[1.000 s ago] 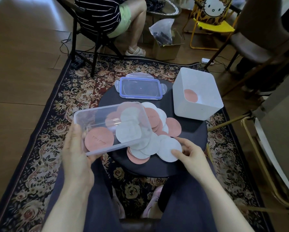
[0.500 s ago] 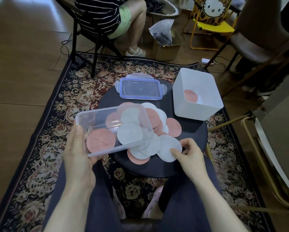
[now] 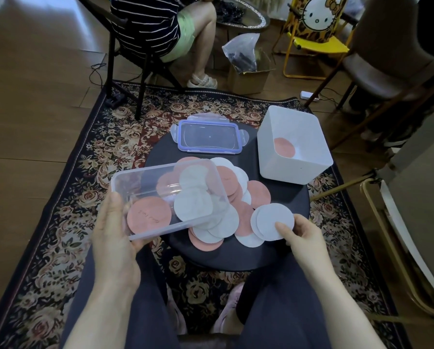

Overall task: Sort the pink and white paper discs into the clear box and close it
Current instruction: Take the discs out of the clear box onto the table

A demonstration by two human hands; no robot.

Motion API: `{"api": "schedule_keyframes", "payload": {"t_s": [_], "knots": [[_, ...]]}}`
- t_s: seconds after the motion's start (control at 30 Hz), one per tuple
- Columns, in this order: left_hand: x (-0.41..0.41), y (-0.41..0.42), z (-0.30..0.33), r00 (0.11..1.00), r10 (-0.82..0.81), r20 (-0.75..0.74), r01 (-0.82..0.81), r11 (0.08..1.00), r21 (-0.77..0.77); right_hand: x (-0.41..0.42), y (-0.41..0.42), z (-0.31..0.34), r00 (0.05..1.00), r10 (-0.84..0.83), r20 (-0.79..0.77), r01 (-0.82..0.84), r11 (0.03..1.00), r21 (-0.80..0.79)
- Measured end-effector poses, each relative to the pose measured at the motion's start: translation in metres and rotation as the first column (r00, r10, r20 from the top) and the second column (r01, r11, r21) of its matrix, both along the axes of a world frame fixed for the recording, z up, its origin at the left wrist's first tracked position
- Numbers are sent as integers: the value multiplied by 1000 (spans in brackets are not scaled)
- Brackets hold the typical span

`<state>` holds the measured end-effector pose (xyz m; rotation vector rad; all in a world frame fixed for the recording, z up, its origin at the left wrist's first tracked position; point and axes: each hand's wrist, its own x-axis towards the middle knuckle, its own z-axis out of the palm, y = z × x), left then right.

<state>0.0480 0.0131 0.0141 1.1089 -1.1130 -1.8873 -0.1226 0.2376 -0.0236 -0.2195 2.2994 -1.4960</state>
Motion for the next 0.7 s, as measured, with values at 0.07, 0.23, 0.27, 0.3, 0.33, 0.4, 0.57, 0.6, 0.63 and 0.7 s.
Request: {"api": "schedule_keyframes", "payload": {"t_s": [0.07,0.23,0.27,0.3,0.33,0.4,0.57,0.6,0.63,0.7], "knots": [[0,1,1,1000,-6,0,6,1000,-7,2,1,0,1000,-6,2,6,1000,-17],[0,5,2,999,-37,0,37,999,-14,5,-1,6,999,-52,2,52,995,-88],[0,6,1,999,-41,2,41,999,-7,4,-2,7,999,-46,12,47,995,-91],[-1,7,1,999,-48,3,48,999,-2,5,-4,9,999,-41,26,44,994,-96],[-1,8,1,998,-58,4,58,998,0,5,-5,10,999,-41,36,44,994,-102],[-1,10,1,997,-74,4,74,997,1,6,-9,14,998,-59,30,62,992,-113],[-2,18,3,994,-108,12,108,994,-21,15,-24,50,998,-28,-59,8,948,-318],[-2,20,4,993,-121,8,121,992,-27,17,-28,58,995,14,-102,-47,941,-336],[-3,23,5,991,-134,1,134,991,-27,19,-32,64,986,72,-147,-118,936,-333],[-6,27,6,987,-159,-18,158,987,-14,21,-39,70,938,219,-267,-282,932,-226]]}}
